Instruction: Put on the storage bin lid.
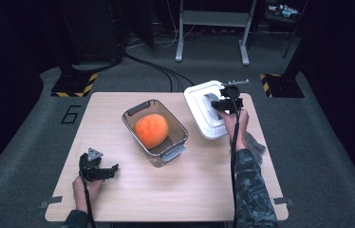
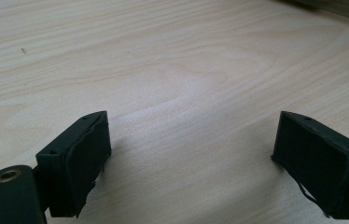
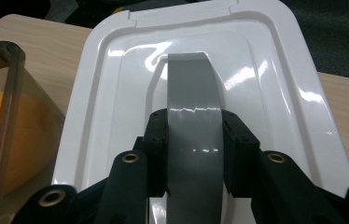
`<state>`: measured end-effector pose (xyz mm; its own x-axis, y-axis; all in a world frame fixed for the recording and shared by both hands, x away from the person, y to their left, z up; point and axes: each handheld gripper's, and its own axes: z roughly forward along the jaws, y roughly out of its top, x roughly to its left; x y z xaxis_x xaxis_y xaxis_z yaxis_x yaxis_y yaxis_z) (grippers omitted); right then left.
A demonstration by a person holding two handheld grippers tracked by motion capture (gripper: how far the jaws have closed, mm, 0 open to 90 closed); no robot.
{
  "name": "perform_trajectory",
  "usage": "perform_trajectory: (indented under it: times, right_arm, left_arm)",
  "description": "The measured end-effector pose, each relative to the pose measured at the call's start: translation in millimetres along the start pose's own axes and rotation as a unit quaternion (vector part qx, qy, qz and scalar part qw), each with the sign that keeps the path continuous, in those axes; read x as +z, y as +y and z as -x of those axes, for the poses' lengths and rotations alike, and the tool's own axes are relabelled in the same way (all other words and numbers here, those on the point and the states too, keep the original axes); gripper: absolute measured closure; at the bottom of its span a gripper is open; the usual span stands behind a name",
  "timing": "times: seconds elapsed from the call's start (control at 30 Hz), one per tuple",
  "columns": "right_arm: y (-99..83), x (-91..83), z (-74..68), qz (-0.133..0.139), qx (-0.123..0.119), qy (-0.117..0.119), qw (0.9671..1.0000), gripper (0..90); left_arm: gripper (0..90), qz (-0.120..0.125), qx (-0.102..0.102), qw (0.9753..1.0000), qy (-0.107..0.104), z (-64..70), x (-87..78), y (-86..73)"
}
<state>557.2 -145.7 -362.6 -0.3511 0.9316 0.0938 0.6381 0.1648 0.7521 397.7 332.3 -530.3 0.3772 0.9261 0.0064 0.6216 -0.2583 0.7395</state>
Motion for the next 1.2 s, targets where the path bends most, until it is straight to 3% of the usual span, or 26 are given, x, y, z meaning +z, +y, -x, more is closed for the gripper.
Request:
perform_trajectory:
  times: [0.4, 0.7, 1.2]
  right_arm:
    - [9.8, -10.8, -23.2, 0.005, -0.010, 0.029, 0.9995, 66.2]
    - [17.6, -15.1, -45.5, 0.005, -0.018, 0.064, 0.9978, 66.2]
    - [18.5, -0.5, -83.2, -0.010, -0.035, 0.097, 0.9947, 66.2]
  left_arm:
    - [10.7, 0.000, 0.000, 1.0000, 0.000, 0.1, 0.0, 0.0]
    - [10.7, -0.001, 0.000, 1.0000, 0.000, 0.2, -0.2, -0.1]
    - [10.7, 0.000, 0.000, 1.0000, 0.000, 0.1, -0.1, 0.0]
